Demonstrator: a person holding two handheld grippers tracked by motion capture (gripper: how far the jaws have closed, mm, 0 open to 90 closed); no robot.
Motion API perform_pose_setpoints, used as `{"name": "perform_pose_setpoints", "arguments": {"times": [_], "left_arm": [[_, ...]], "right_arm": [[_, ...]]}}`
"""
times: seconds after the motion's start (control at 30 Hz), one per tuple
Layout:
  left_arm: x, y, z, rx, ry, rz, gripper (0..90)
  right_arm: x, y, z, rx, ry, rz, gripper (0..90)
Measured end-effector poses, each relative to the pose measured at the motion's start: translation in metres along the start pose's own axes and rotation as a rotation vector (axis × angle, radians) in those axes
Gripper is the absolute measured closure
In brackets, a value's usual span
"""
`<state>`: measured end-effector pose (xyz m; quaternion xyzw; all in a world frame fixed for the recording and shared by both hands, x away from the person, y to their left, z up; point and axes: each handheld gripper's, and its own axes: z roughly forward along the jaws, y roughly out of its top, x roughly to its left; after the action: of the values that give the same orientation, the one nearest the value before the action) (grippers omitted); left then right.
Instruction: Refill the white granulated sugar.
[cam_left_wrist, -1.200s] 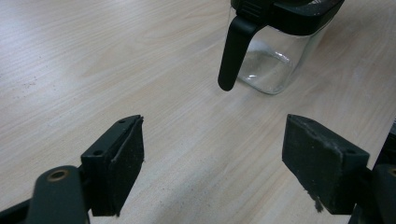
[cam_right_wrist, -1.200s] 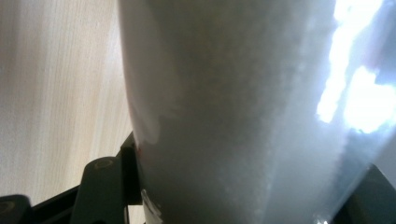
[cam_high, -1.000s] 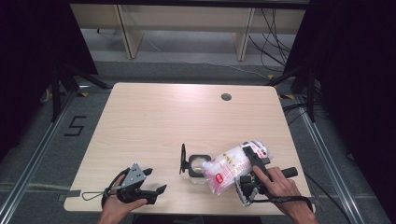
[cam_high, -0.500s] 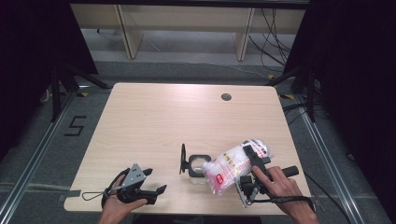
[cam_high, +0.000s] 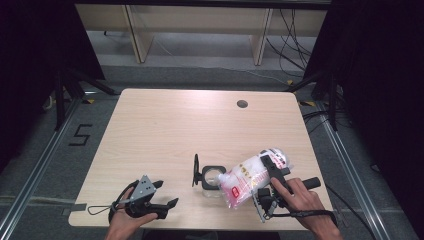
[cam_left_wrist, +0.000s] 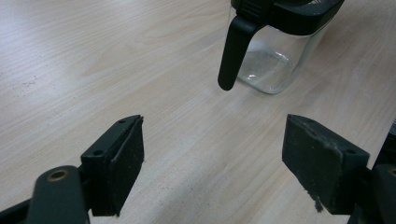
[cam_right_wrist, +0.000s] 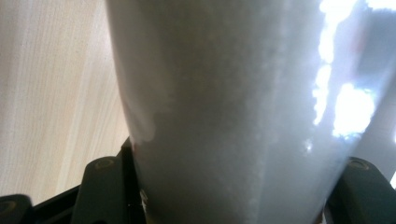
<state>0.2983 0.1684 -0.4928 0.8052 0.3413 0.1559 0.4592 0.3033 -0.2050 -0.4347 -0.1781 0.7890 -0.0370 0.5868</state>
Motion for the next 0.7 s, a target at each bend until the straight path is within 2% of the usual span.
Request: {"name": "perform_pose_setpoints", "arguments": {"times": [0.03, 0.07, 0.1, 0.13, 0.17, 0.2, 0.33, 0.37, 0.4, 0.43, 0.5, 0.53, 0.67, 0.7], "left_arm": [[-0.0016, -0.0005, 0.0001, 0.000, 0.001, -0.027, 20.3], [-0.0016, -0.0005, 0.0001, 0.000, 0.001, -0.027, 20.3], [-0.0014, -0.0003, -0.0002, -0.001, 0.001, -0.022, 20.3], [-0.0014, -0.0003, -0.0002, -0.001, 0.001, -0.022, 20.2], [0.0004, -0.0001, 0.0001, -0.005, -0.006, -0.001, 20.3], [0.0004, -0.0001, 0.0001, -0.005, -0.006, -0.001, 20.3], [0.0000, 0.0001, -0.0004, -0.001, -0.001, 0.000, 20.3], [0.0003, 0.0000, 0.0000, -0.004, -0.005, -0.001, 20.3], [0.0003, 0.0000, 0.0000, -0.004, -0.005, -0.001, 20.3], [0.0003, 0.0000, 0.0001, -0.004, -0.006, -0.002, 20.2], [0.0003, 0.0000, 0.0000, -0.004, -0.006, -0.001, 20.2], [0.0003, 0.0000, 0.0000, -0.004, -0.006, -0.001, 20.2], [-0.0001, 0.0001, -0.0005, -0.001, 0.001, -0.001, 20.3], [0.0000, 0.0001, -0.0005, -0.002, 0.000, -0.001, 20.3]], "right_arm": [[0.0051, -0.0002, -0.0008, 0.021, 0.011, 0.073, 39.3], [0.0051, -0.0002, -0.0008, 0.021, 0.011, 0.073, 39.3], [0.0024, -0.0008, 0.0013, -0.002, 0.005, 0.036, 39.3], [0.0032, -0.0013, 0.0011, 0.005, 0.026, 0.051, 39.4], [0.0043, -0.0024, 0.0024, -0.010, 0.010, 0.058, 39.3], [0.0043, -0.0024, 0.0024, -0.010, 0.010, 0.058, 39.3], [0.0045, -0.0064, 0.0025, -0.001, 0.035, 0.109, 39.4], [0.0016, -0.0071, 0.0023, -0.002, 0.037, 0.083, 39.4], [0.0016, -0.0071, 0.0023, -0.002, 0.037, 0.083, 39.4], [0.0041, -0.0084, 0.0021, 0.005, 0.041, 0.120, 39.4], [0.0049, -0.0091, 0.0013, 0.012, 0.043, 0.133, 39.4], [0.0057, -0.0089, 0.0009, 0.015, 0.042, 0.156, 39.5], [0.0053, -0.0089, 0.0008, 0.005, 0.040, 0.153, 39.5], [0.0024, -0.0088, 0.0023, -0.021, 0.020, 0.107, 39.5]]}}
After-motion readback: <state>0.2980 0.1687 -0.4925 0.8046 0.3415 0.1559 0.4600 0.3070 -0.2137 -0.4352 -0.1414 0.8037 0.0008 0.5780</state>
